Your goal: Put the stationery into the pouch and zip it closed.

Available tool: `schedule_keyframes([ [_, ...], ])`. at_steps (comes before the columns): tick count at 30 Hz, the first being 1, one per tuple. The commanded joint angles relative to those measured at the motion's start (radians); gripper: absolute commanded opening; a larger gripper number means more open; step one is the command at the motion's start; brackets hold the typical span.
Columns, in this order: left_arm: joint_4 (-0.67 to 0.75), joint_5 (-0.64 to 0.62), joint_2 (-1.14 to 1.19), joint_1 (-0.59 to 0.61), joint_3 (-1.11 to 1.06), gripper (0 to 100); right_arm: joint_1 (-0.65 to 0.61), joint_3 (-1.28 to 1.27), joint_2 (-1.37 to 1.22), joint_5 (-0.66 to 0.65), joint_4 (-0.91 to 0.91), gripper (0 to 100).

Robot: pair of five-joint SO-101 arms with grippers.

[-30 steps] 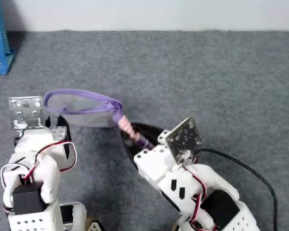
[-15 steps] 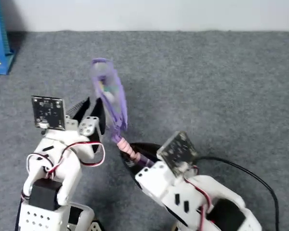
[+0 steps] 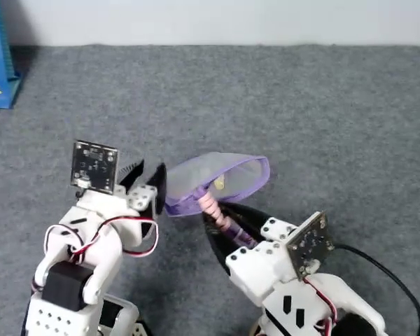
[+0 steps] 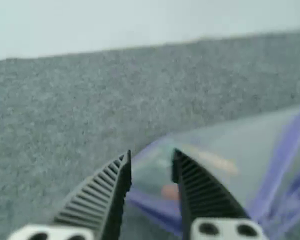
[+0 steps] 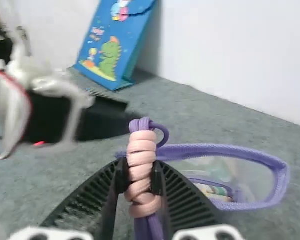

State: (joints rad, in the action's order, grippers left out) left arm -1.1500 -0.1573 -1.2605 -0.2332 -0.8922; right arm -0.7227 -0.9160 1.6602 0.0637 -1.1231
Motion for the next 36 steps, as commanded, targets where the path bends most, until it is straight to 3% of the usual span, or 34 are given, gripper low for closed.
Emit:
schedule_keyframes([
  [1,-0.141,0.037,-0.012,-0.008,0.114,29,0.048,0.063,0.012,-0.011,0.008,0.7],
  [4,-0.227,0.063,-0.012,-0.008,0.176,37,0.068,0.063,0.012,-0.005,0.008,0.7],
  [10,-0.333,0.140,-0.009,-0.018,0.280,37,0.081,0.063,0.012,-0.005,0.028,0.7],
  [15,-0.359,0.180,-0.011,-0.121,0.239,37,0.084,0.063,0.012,-0.005,0.082,0.7],
  [29,-0.003,0.180,-0.005,-0.137,-0.007,37,0.079,0.063,0.012,0.037,0.074,0.7],
  [36,0.091,0.180,-0.012,-0.137,-0.071,34,0.082,0.063,0.015,0.038,0.027,0.7],
])
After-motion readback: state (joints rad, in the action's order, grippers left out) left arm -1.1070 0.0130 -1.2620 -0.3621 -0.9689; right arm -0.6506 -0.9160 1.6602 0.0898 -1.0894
